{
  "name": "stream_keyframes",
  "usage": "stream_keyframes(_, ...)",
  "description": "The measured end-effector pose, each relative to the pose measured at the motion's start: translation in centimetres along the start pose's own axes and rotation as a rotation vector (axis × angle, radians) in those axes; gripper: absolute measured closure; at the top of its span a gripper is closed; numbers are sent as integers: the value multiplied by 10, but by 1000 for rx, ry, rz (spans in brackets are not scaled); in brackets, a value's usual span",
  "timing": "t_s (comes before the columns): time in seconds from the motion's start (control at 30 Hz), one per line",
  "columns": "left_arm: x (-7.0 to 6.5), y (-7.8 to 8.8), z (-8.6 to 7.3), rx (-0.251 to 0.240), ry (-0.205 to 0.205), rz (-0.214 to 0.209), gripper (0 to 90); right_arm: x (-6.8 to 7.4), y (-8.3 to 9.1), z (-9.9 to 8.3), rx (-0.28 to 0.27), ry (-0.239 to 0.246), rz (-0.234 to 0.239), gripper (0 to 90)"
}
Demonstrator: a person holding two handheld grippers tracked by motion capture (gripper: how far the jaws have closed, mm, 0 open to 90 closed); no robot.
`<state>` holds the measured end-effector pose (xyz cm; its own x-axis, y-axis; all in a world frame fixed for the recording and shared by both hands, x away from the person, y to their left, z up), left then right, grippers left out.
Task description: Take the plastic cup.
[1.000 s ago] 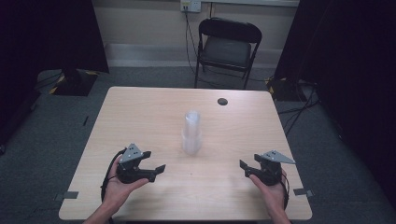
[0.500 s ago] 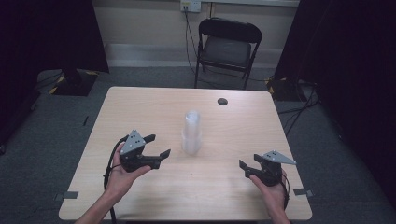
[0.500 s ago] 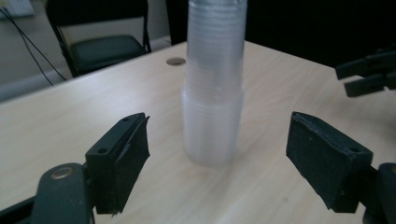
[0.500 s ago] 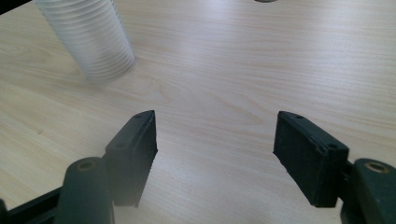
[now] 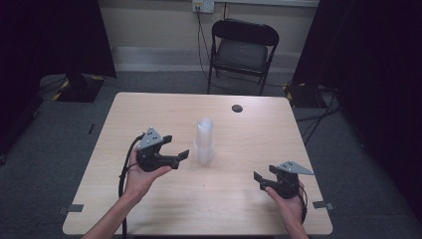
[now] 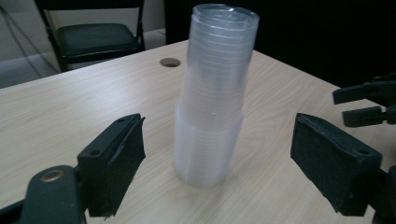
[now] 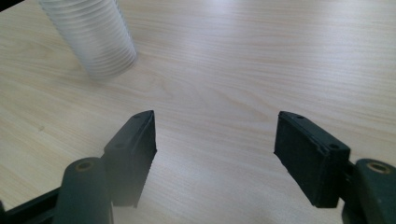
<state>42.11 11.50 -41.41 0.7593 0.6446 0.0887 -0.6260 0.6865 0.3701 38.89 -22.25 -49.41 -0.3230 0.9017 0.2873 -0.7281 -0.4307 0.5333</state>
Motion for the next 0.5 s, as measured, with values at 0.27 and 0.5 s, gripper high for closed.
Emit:
stream_keyframes(0.27,3,-16,13,-5,-65,-22,166,0,1,0,-3,-6,-2,294)
stream_keyframes(0.5,7,-34,30,-22,-61,-44,171,1,2,-2,0,2,4,305)
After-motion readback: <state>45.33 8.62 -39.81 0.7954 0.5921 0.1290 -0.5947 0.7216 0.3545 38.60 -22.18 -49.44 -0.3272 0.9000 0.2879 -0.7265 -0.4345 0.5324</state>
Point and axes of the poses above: each handheld gripper's, and its own axes: y roughly backward along the jaws, z roughly out of its top, x roughly to its left, the point moved 6 cm from there along -y, roughly forward along the jaws, and after that the axes turned 12 degrees about -y, right-handed, at the moved point
